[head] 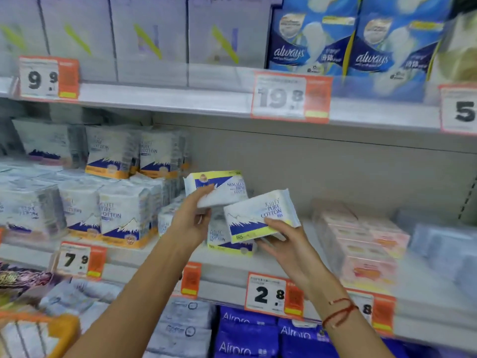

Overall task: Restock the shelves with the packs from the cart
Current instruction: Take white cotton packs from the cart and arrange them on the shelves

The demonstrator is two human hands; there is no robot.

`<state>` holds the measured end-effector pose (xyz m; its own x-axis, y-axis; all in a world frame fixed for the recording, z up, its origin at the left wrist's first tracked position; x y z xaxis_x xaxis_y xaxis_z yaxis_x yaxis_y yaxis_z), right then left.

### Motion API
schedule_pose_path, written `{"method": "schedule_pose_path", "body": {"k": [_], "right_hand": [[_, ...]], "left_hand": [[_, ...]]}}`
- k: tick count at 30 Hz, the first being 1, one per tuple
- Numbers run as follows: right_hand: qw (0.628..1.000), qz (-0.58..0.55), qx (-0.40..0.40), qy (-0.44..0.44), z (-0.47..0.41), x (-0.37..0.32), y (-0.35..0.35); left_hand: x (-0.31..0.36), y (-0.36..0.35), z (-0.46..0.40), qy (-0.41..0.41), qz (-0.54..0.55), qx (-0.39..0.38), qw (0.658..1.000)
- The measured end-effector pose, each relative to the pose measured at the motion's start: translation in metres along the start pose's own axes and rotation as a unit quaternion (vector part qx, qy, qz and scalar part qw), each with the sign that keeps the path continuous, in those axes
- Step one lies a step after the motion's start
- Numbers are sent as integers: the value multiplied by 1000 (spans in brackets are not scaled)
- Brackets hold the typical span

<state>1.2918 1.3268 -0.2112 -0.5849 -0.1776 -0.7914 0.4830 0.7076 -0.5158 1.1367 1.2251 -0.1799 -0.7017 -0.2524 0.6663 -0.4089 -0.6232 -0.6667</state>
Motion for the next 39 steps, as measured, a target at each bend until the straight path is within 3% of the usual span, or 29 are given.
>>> {"method": "schedule_pose_path", "body": {"k": [3,8,12,14,18,21,26,28,34,36,39], "right_hand": [[1000,13,9,-10,-1,3,4],[999,-19,40,13,-5,4,7],[996,-1,81,28,-9,1,11],[993,62,95,43,-12,-2,12],[979,188,67,39,-16,-3,10],[972,227,54,30,-15,-2,10],[955,292,42,16,-12,-1,9],[944,327,38,18,-9,-3,9],[918,396,-21,12,-4,3,11],[891,451,-50,-1,-2,8,10],[823,561,-86,11,-1,11,12]], "left_hand": [[21,12,1,-21,-7,-25,999],[57,31,2,-86,-227,-7,970],[68,39,9,-184,-298,21,936],[70,40,13,-243,-408,41,879],[68,40,13,-324,-644,40,692],[62,39,8,-311,-714,-5,628],[48,53,-10,-186,-817,-46,544],[43,58,-12,-152,-828,-49,537],[41,55,-9,-111,-808,-30,577],[43,55,-8,-119,-810,-14,574],[49,60,-7,-130,-814,18,566]]}}
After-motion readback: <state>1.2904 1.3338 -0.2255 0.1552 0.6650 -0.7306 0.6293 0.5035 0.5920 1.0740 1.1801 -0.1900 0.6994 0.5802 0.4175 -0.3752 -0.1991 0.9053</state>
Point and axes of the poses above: each hand's wrist, its own z-axis away from the middle knuckle, its own y-axis out of the back of the hand, x = y × z, the point moved 1 cm from there along -z, towards the middle knuckle, and after that the axes turned 14 degrees about y, right-handed, at the moved point
